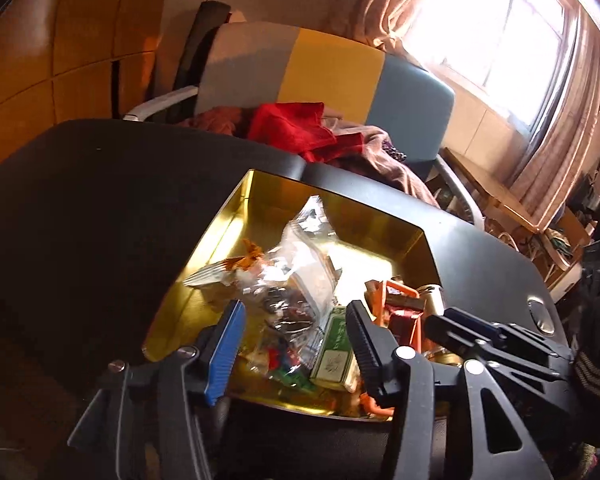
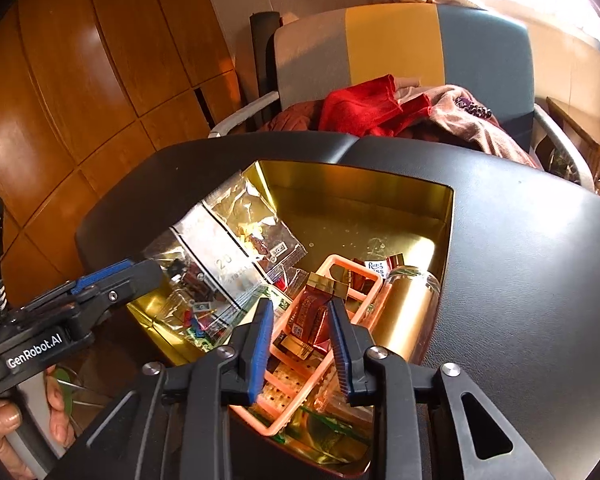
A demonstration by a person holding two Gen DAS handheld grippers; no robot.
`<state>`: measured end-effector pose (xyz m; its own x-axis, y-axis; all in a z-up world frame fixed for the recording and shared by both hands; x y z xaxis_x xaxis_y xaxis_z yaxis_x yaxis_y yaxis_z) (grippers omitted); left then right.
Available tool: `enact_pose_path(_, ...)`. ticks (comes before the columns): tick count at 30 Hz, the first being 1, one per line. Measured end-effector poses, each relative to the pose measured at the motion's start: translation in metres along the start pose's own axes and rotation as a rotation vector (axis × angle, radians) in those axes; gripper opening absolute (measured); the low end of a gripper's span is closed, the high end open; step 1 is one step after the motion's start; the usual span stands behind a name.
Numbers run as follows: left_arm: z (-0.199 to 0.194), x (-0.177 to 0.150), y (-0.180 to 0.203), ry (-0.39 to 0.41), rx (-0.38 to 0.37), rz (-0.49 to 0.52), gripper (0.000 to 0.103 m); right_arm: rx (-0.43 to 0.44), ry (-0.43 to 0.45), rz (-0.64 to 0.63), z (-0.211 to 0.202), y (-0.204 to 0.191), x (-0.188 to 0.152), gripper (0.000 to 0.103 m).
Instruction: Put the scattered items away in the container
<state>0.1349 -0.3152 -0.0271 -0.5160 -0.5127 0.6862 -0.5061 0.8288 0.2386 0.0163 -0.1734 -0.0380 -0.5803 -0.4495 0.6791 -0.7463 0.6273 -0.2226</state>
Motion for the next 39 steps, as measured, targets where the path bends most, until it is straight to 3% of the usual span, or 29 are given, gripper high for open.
enact_pose_path(3, -0.007, -0.005, 0.003, 0.007, 0.023, 0.013, 0.061, -0.021, 0.021, -0.007, -0.010, -0.003, -0.004, 0.036)
enact_pose_path(8, -0.016, -0.012, 0.010, 0.014, 0.079, 0.023, 0.061, -0.078, 0.040, 0.010, -0.025, -0.006, -0.017, 0.045)
enact_pose_path(11, -0.021, -0.013, 0.012, 0.013, 0.099, 0.014, 0.061, -0.131, 0.057, 0.007, -0.036, -0.011, -0.027, 0.057)
enact_pose_path(14, -0.028, -0.014, 0.018, 0.031, 0.133, 0.026, 0.061, -0.184, 0.073, -0.004, -0.045, -0.015, -0.038, 0.059)
enact_pose_path(19, -0.037, -0.011, 0.031, 0.042, 0.153, 0.052, 0.061, -0.271, 0.086, 0.012, -0.054, -0.014, -0.045, 0.075)
enact_pose_path(23, -0.047, -0.011, 0.042, 0.074, 0.177, 0.077, 0.061, -0.309, 0.103, 0.014, -0.061, -0.011, -0.047, 0.077)
enact_pose_path(26, -0.053, -0.011, 0.050, 0.109, 0.260, 0.090, 0.061, -0.323, 0.109, 0.016, -0.064, -0.011, -0.047, 0.080)
enact_pose_path(30, -0.059, -0.010, 0.052, 0.148, 0.305, 0.092, 0.060, -0.323, 0.120, 0.003, -0.067, -0.013, -0.049, 0.085)
enact_pose_path(32, -0.059, -0.009, 0.052, 0.146, 0.316, 0.112, 0.058, -0.316, 0.118, 0.001, -0.066, -0.013, -0.049, 0.085)
enact_pose_path(34, -0.058, -0.007, 0.051, 0.135, 0.317, 0.132, 0.046, -0.310, 0.115, 0.003, -0.065, -0.013, -0.049, 0.085)
enact_pose_path(39, -0.063, -0.002, 0.051, 0.134, 0.357, 0.166, 0.044, -0.295, 0.117, -0.013, -0.062, -0.015, -0.046, 0.085)
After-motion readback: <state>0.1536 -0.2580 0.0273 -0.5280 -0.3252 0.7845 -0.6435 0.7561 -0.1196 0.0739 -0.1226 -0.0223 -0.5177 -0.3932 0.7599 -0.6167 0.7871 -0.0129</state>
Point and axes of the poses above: each gripper's, at about its wrist camera, not at the fingertips, and z roughly the way its jaws point, y to its right, x to its top, the point moved 1 cm from there along z, roughly the way its jaws point
